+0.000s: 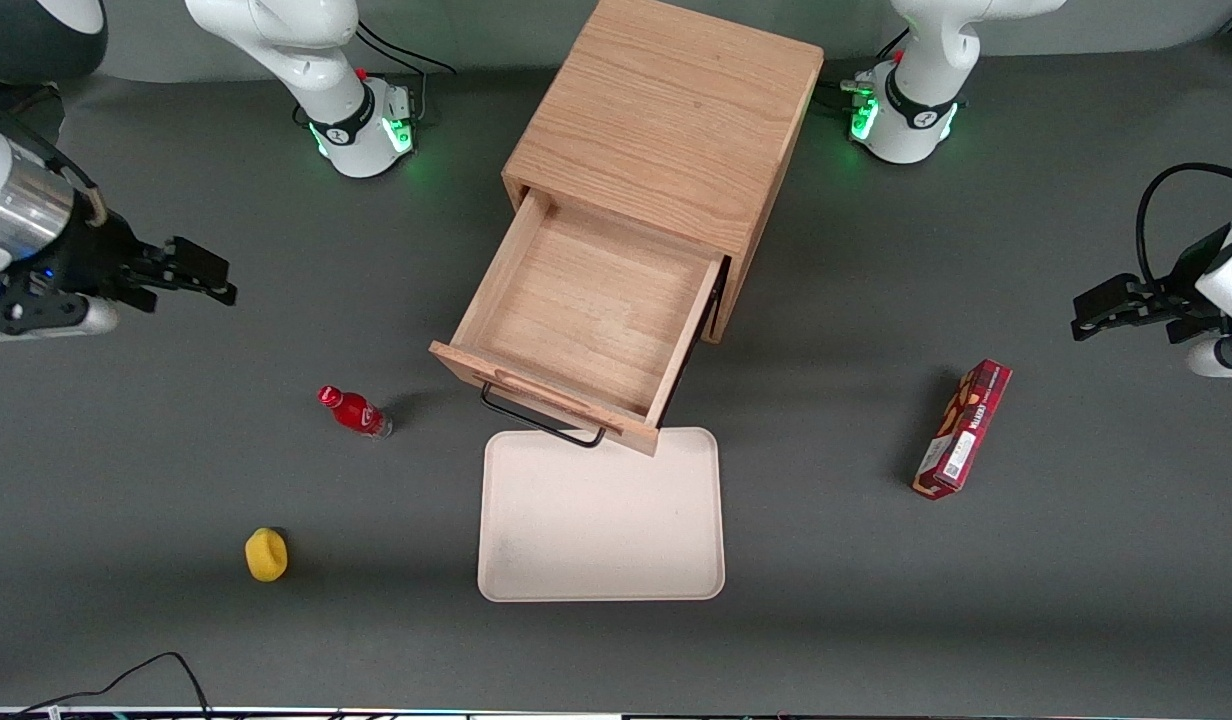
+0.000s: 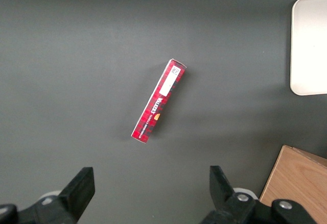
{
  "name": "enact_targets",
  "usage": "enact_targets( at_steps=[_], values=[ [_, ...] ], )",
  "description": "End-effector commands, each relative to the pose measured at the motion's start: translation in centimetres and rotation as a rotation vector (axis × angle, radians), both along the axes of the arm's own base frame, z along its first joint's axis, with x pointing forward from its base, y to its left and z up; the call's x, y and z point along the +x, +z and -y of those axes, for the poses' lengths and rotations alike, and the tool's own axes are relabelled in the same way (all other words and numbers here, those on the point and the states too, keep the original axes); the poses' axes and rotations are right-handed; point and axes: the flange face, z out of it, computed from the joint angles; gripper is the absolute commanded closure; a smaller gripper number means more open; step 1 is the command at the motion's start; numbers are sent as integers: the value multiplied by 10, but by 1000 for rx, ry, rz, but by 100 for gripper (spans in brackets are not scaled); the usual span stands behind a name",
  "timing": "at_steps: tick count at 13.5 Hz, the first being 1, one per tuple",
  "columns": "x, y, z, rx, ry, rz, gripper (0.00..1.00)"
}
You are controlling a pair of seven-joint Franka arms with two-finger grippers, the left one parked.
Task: Open upper drawer
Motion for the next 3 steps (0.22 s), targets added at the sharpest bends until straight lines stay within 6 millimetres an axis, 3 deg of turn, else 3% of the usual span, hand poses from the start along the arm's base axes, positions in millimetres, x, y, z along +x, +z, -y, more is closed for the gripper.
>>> enact_targets(
  at_steps=[1,3],
  values=[
    [-16,-4,11,-45,-66,2,0],
    [-13,-5,18,-44,-69,8,0]
  ],
)
